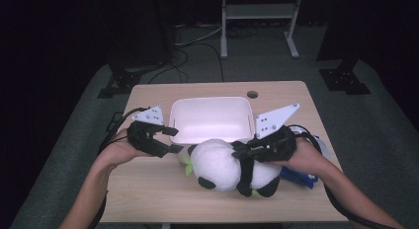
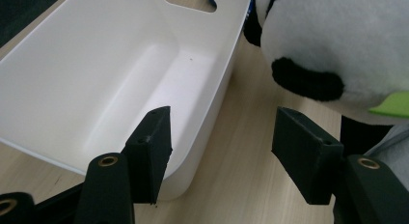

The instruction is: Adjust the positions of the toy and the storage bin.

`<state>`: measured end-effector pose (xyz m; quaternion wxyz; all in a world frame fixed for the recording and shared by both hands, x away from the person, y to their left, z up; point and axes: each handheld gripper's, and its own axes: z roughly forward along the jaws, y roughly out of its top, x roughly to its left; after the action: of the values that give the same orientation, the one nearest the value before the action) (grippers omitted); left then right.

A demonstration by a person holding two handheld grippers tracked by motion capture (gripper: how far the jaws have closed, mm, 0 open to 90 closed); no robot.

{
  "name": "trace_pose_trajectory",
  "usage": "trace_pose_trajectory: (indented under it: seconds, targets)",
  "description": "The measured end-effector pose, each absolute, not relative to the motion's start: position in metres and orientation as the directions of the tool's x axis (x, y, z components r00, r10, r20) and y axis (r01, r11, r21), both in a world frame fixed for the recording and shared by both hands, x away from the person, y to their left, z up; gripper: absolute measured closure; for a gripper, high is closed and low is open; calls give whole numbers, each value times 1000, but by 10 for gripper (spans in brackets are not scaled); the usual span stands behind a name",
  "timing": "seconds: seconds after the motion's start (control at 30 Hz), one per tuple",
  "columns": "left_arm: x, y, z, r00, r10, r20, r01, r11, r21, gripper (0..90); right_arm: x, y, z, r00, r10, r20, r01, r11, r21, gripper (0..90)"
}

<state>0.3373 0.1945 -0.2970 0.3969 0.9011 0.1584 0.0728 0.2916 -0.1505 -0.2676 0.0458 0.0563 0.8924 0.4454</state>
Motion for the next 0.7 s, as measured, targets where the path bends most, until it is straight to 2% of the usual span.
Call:
trace_pose_trajectory:
  seconds: [0.7]
  targets:
    - [336, 211, -298, 934, 357, -4, 240, -620, 747, 371, 305, -142, -218, -988, 145, -49, 47, 590, 806, 859]
